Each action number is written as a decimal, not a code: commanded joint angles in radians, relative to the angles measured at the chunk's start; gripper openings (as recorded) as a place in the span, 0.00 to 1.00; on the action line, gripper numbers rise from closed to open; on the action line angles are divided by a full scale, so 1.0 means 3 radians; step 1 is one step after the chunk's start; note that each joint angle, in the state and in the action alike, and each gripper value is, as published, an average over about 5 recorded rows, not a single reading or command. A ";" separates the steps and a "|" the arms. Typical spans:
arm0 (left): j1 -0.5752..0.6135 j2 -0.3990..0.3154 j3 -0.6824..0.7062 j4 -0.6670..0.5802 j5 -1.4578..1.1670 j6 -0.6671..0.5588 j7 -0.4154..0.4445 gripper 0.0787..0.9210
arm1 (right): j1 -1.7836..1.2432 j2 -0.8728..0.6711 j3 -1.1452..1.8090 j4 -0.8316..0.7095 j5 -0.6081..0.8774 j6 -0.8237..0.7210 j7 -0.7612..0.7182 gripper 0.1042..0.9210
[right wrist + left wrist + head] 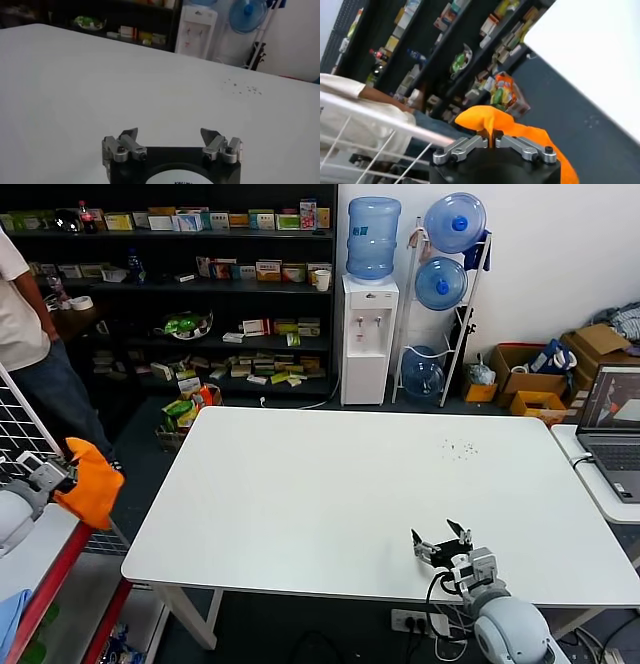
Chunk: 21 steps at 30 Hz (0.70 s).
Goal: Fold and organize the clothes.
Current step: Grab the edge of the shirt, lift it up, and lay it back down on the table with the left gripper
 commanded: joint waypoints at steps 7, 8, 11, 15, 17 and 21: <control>0.0136 -0.0662 0.0116 -0.1321 -0.1551 0.0467 -0.0721 0.06 | -0.0169 0.0048 0.0145 0.0051 -0.0105 0.0004 0.0003 0.88; 0.0128 -0.0708 0.0126 -0.1376 -0.1640 0.0503 -0.0786 0.06 | -0.0183 0.0049 0.0161 0.0051 -0.0116 0.0008 -0.0001 0.88; 0.0142 -0.0829 0.0172 -0.1539 -0.1935 0.0599 -0.0970 0.06 | -0.0223 0.0051 0.0211 0.0042 -0.0155 0.0037 -0.0020 0.88; 0.0201 -0.1031 0.0284 -0.1668 -0.2165 0.0624 -0.1142 0.06 | -0.0248 0.0050 0.0272 0.0032 -0.0168 0.0068 -0.0032 0.88; 0.0192 -0.1204 0.0375 -0.1660 -0.2217 0.0624 -0.1225 0.06 | -0.0256 0.0036 0.0293 0.0040 -0.0163 0.0090 -0.0052 0.88; 0.0148 -0.1692 0.0583 -0.1539 -0.2146 0.0612 -0.1340 0.06 | -0.0310 0.0003 0.0363 0.0079 -0.0164 0.0204 -0.0123 0.88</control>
